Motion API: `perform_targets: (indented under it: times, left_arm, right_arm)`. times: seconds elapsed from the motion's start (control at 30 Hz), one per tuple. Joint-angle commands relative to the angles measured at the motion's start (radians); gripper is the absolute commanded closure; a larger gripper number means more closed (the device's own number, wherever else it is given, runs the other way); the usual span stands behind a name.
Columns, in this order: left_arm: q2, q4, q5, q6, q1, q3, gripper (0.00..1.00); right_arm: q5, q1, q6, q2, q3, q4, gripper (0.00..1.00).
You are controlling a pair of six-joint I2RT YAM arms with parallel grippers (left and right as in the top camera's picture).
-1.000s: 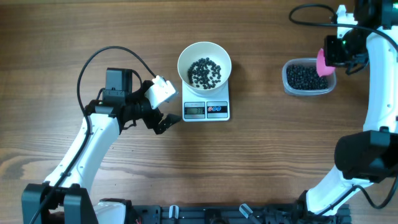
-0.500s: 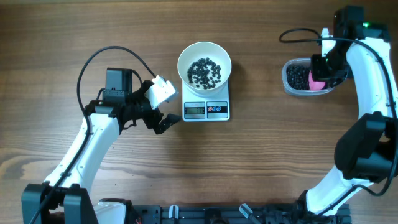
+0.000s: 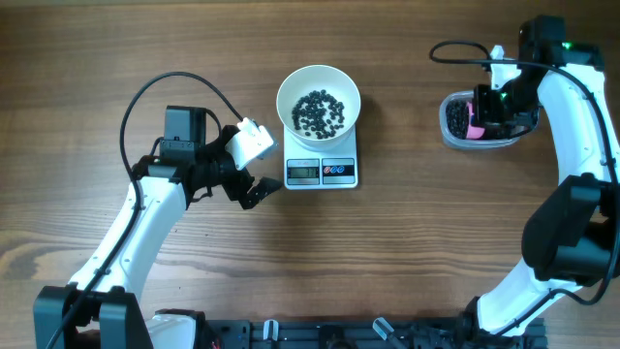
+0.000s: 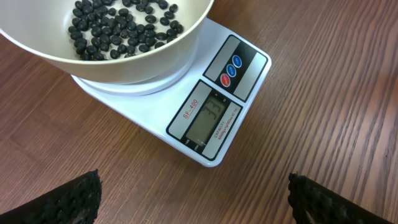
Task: Scoop item into bowl and weigh 150g on scale
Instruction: 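Return the empty scoop with right gripper to the bean tub, then dip the pink scoop into the beans and lift it full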
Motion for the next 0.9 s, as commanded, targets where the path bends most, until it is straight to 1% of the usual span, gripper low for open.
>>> perform_targets:
  times: [0.0,0.2,0.33,0.43,0.6,0.8,0.87]
  left_arm:
    - [0.009,0.003,0.023,-0.003,-0.002,-0.011,0.00]
    - [0.009,0.003,0.023,-0.003,-0.002,-0.011,0.00]
    - [0.009,0.003,0.023,-0.003,-0.002,-0.011,0.00]
    - [0.009,0.003,0.023,-0.003,-0.002,-0.011,0.00]
    - [0.009,0.003,0.023,-0.003,-0.002,-0.011,0.00]
    - [0.009,0.003,0.023,-0.003,-0.002,-0.011,0.00]
    - [0.009,0.003,0.023,-0.003,-0.002,-0.011,0.00]
  right_arm:
    - [-0.106,0.007,0.005,0.021,-0.012,-0.027,0.96]
    - [-0.132,0.002,-0.022,0.026,-0.012,-0.056,0.96]
    - [-0.172,-0.049,-0.024,0.026,-0.012,-0.061,0.96]
    - [-0.213,-0.125,-0.027,0.026,-0.012,-0.061,0.96]
    - [-0.366,-0.257,-0.102,0.026,-0.012,-0.061,0.96]
    - [-0.468,-0.392,-0.162,0.026,-0.012,-0.091,0.96]
    - [-0.504,-0.417,-0.203,0.026,-0.012,-0.113,0.96]
